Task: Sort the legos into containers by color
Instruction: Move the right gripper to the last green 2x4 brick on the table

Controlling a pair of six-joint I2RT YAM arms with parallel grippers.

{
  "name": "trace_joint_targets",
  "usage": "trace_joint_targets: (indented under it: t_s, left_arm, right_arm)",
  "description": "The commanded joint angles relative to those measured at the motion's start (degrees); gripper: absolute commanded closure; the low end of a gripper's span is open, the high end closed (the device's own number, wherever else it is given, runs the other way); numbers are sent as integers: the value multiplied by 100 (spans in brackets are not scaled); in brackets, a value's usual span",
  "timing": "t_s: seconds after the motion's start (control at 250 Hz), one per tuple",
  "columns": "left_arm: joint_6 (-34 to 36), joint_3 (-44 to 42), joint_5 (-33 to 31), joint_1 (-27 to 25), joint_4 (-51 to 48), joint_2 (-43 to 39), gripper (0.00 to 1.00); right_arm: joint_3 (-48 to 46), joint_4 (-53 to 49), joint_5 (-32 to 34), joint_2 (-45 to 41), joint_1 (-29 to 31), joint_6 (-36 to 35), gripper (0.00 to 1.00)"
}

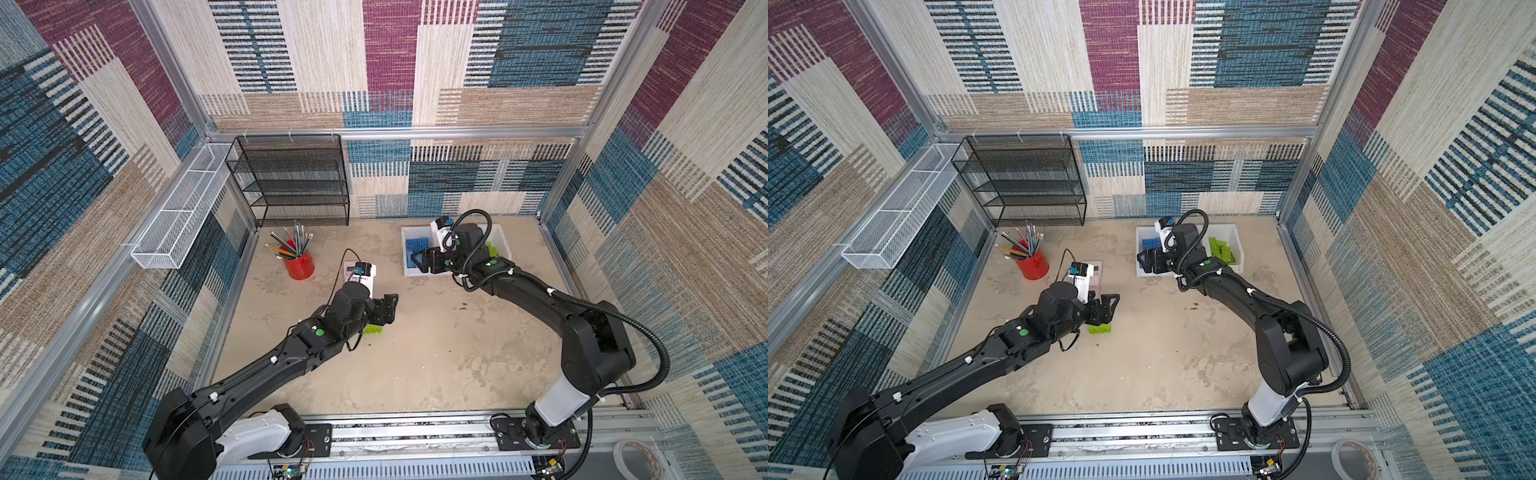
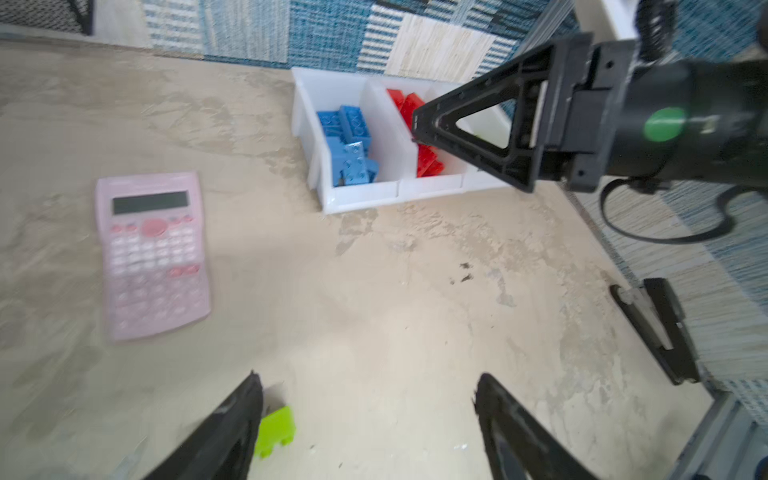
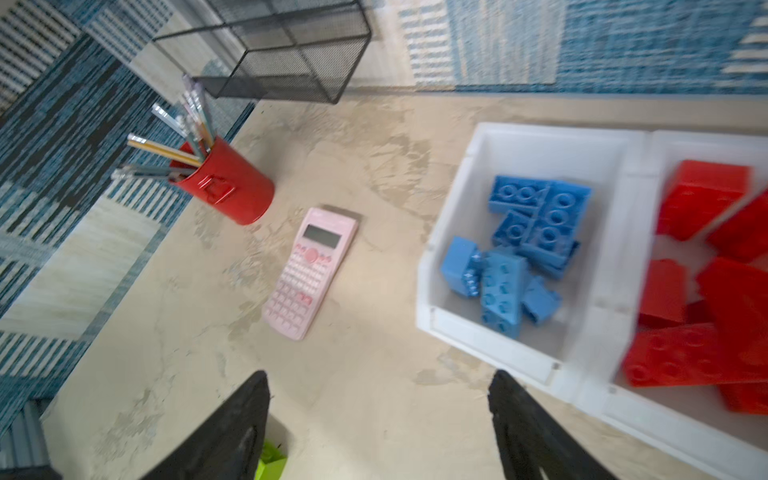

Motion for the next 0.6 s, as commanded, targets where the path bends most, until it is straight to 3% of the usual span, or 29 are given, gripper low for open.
trace_joint_targets:
  t_s: [0.0,0.332,0.484,0.6]
  left_arm:
    - [-78,-422,-458,22,-301,-613,17]
    - [-137,-1306,-1143,67,-869,-2434,17]
    - [-102,-1374,-1467,72,-1068,-2703,16]
    - [-121,-1428,-1430,68,-1029,-2716,16]
  right_arm:
    - [25,-196,364,87,389,78,16]
    - [38,-345,733,777,1516,140,15]
    - [346,-587,1153,1196,1933,300,13]
    - [301,-501,968,1353,2036,262,11]
